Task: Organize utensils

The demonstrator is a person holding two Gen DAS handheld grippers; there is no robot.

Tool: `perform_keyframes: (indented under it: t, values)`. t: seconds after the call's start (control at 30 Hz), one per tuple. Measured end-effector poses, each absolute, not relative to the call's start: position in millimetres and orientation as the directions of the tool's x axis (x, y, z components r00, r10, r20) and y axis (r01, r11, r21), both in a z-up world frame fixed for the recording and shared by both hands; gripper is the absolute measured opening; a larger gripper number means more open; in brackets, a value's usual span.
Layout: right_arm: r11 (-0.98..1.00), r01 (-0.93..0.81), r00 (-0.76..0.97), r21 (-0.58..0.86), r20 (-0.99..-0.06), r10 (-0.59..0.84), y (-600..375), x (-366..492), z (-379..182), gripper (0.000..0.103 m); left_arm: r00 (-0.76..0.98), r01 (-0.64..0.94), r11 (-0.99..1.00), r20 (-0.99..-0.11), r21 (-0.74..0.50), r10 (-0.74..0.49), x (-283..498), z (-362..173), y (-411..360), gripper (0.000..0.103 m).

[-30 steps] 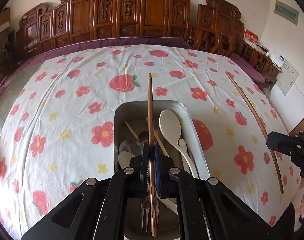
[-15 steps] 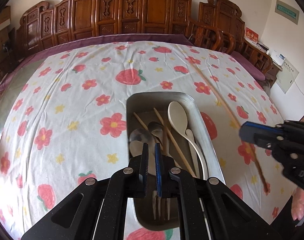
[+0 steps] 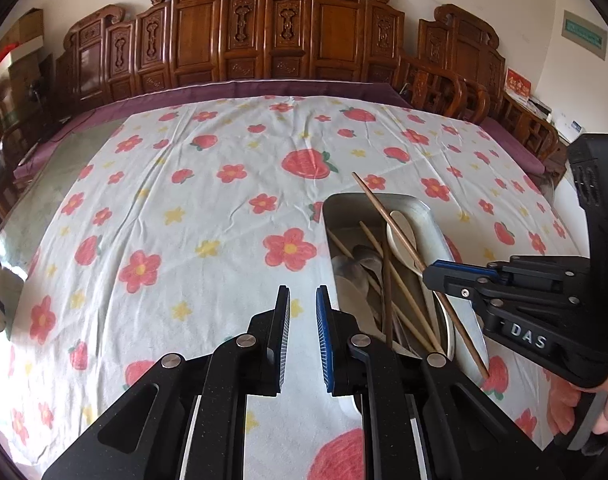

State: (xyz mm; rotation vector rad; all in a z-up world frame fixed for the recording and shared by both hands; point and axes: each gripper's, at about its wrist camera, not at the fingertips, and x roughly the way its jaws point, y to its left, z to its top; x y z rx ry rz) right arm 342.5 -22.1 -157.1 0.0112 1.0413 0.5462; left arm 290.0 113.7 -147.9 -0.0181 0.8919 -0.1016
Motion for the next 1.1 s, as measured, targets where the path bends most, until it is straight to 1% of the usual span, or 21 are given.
perform_keyframes:
  t: [0.2,0.5,0.6,0.67,0.7,0.73,0.77,0.8,0.87,0.9,0.93,0.97,1.03,1.1]
  values:
    - [0.871,-0.414,0.384,0.264,-0.817,0.430,-16.7,344.7,-159.9,0.007,0.630,0.079,0.995,-0.771,-0.054,-0.092,283.9,-145.0,115.7,0.012]
    - [0.864,-0.434,0.403,0.255,-0.803,0.439,-23.7,331.7,-149.2,0.007,0.644,0.080,0.995,-0.759,-0.052,-0.092,273.3,-135.1,110.6,0.013]
    - [0.865,-0.439,0.426,0.242,-0.792,0.437,-33.8,319.6,-139.1,0.007,0.655,0.082,0.995,-0.750,-0.049,-0.091,265.7,-128.0,104.0,0.017]
    - [0.869,-0.438,0.446,0.232,-0.783,0.434,-44.4,308.8,-130.1,0.007,0.664,0.084,0.995,-0.742,-0.045,-0.089,259.8,-122.6,99.8,0.024]
    - [0.869,-0.436,0.454,0.231,-0.778,0.435,-49.3,303.9,-126.1,0.007,0.667,0.084,0.995,-0.739,-0.044,-0.089,257.6,-120.7,98.5,0.025]
    - [0.870,-0.436,0.467,0.229,-0.769,0.436,-56.5,296.4,-119.8,0.007,0.673,0.084,0.996,-0.735,-0.043,-0.089,253.6,-117.1,96.0,0.029]
    - [0.872,-0.434,0.479,0.225,-0.763,0.435,-62.0,290.3,-114.8,0.007,0.678,0.082,0.996,-0.730,-0.043,-0.087,250.3,-114.1,94.2,0.036]
    - [0.873,-0.434,0.489,0.222,-0.756,0.435,-67.0,285.3,-110.6,0.007,0.687,0.080,0.996,-0.722,-0.042,-0.085,244.8,-109.4,91.2,0.040]
    - [0.876,-0.434,0.515,0.211,-0.739,0.433,-80.8,269.0,-98.7,0.007,0.704,0.076,0.996,-0.706,-0.043,-0.084,235.5,-101.6,86.4,0.057]
    - [0.877,-0.434,0.525,0.206,-0.734,0.432,-85.8,263.7,-94.5,0.011,0.713,0.076,0.996,-0.696,-0.044,-0.085,230.0,-97.0,83.4,0.059]
    - [0.879,-0.432,0.540,0.200,-0.724,0.430,-92.8,255.5,-88.5,0.016,0.718,0.075,0.996,-0.691,-0.042,-0.083,226.1,-94.0,81.3,0.068]
    - [0.882,-0.430,0.554,0.195,-0.714,0.428,-99.0,248.6,-83.5,0.024,0.726,0.072,0.997,-0.684,-0.036,-0.077,221.0,-90.2,78.0,0.078]
    - [0.888,-0.420,0.581,0.188,-0.696,0.422,-113.4,233.7,-74.3,0.034,0.745,0.077,0.997,-0.663,-0.028,-0.076,209.8,-82.6,70.6,0.087]
    - [0.894,-0.408,0.597,0.185,-0.687,0.415,-123.3,222.3,-68.2,0.046,0.757,0.079,0.997,-0.649,-0.026,-0.077,199.2,-76.0,63.2,0.091]
